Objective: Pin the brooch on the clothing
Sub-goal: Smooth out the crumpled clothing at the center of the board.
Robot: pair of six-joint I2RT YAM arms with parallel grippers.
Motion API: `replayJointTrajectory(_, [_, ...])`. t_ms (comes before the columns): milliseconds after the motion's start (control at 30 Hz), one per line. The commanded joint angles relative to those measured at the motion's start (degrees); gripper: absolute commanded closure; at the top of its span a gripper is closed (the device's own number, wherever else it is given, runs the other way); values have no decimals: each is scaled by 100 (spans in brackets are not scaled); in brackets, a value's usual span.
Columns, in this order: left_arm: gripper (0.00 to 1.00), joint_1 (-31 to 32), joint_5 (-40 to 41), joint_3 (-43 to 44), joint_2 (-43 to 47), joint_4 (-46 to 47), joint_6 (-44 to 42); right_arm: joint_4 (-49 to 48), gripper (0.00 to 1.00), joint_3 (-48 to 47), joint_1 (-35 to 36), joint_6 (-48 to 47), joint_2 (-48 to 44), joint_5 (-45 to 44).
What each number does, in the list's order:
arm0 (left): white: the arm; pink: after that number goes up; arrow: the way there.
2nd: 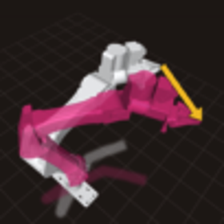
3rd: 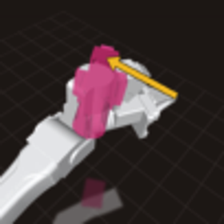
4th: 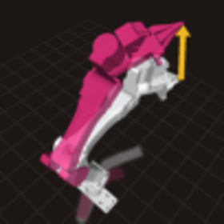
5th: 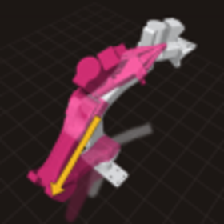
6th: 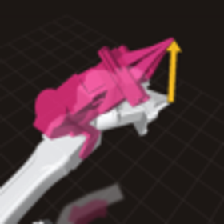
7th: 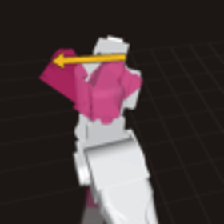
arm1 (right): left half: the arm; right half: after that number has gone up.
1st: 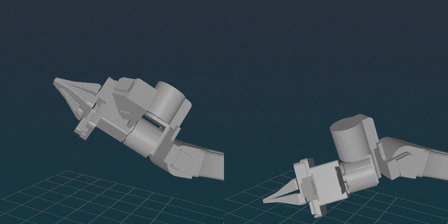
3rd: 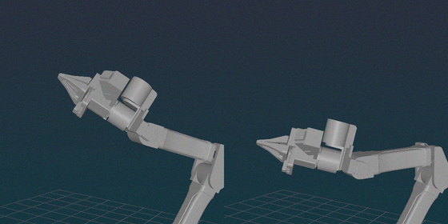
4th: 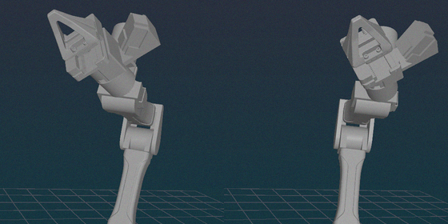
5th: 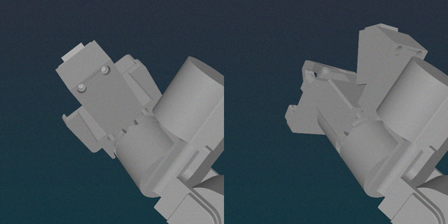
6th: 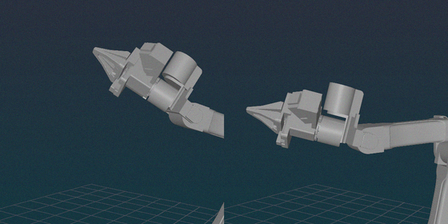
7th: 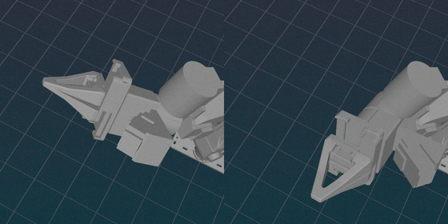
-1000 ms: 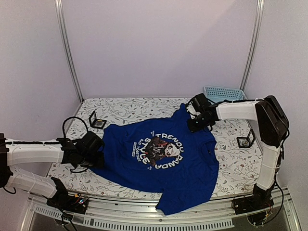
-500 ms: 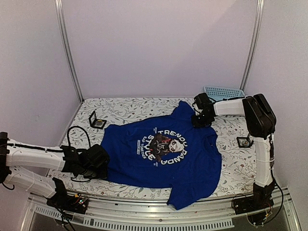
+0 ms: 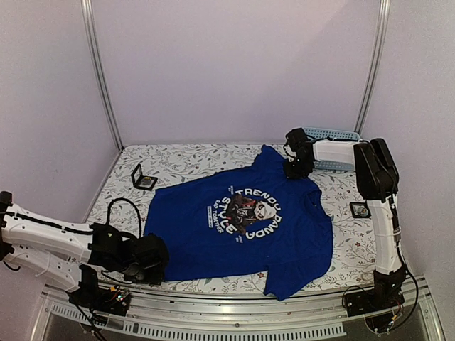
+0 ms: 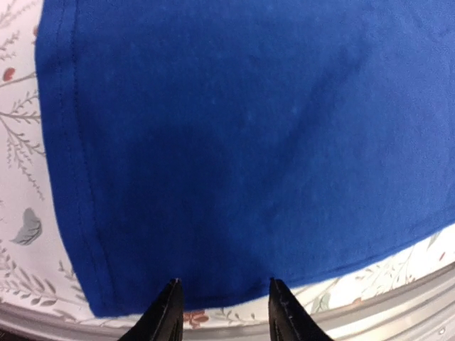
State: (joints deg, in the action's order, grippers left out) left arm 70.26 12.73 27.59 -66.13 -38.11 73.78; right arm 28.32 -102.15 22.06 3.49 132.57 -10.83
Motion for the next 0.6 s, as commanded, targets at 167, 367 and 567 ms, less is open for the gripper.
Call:
replayJointTrajectory(167, [49, -1045, 1140, 1831, 13, 161, -2690, 353, 76, 1007, 807, -14, -1755, -128])
replayJointTrajectory(367, [53, -3417, -26, 2174, -734, 2543, -4341, 295, 74, 2235, 1632, 699, -2577, 462])
replayJointTrajectory(567, [54, -4217, -165, 4214, -3259, 2079, -5394, 326, 74, 2917, 2030, 1163, -2897, 437])
